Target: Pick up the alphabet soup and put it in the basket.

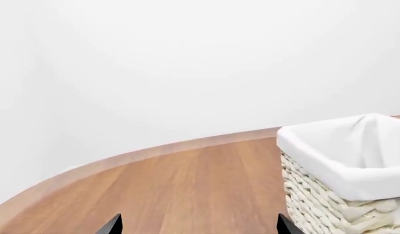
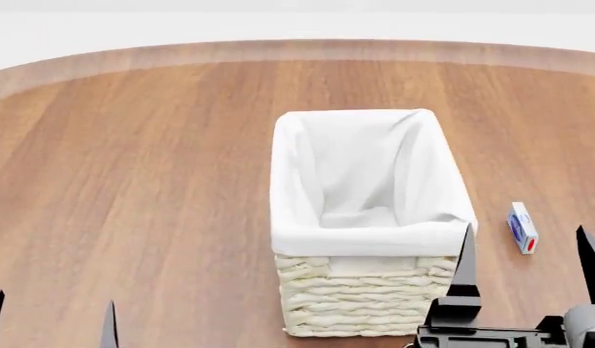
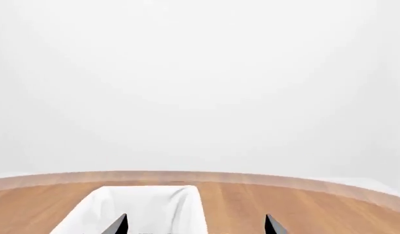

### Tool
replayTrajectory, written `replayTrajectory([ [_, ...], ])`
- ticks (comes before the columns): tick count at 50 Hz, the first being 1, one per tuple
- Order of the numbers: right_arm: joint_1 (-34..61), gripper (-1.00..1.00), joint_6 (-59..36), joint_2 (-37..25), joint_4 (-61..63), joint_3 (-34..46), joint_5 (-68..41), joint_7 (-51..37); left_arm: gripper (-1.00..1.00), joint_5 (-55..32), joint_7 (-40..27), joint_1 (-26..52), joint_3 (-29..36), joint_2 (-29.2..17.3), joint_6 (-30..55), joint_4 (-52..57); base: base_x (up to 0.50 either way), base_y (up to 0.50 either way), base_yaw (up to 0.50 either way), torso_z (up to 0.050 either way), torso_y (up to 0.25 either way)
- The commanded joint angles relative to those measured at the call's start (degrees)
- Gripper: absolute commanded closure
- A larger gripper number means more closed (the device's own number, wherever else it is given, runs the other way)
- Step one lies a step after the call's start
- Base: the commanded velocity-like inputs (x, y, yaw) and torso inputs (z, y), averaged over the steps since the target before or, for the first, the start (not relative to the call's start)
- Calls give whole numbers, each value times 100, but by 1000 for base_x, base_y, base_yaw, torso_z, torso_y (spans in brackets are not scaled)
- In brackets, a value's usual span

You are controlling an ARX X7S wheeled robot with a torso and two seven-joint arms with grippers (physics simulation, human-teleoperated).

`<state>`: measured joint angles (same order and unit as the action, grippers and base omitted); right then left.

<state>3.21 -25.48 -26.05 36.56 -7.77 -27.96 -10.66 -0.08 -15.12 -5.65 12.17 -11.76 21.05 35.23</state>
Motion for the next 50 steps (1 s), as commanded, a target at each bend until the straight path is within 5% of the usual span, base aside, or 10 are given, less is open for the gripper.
replayTrajectory([
  [1, 58, -100, 636, -132, -951, -93, 377, 335, -100, -35, -100, 12, 13, -64, 10, -24, 0, 0, 0, 0, 0],
  [30, -1154, -100, 2159, -46, -2162, -550, 520, 1122, -100, -102, -227, 131, 93, -144, -5, -225, 0, 0, 0, 0, 0],
  [50, -2564, -100, 2557, 232, -1672, -1296, 188, 1044, -100, -147, -301, 125, 104, -204, -46, -257, 0, 0, 0, 0, 0],
])
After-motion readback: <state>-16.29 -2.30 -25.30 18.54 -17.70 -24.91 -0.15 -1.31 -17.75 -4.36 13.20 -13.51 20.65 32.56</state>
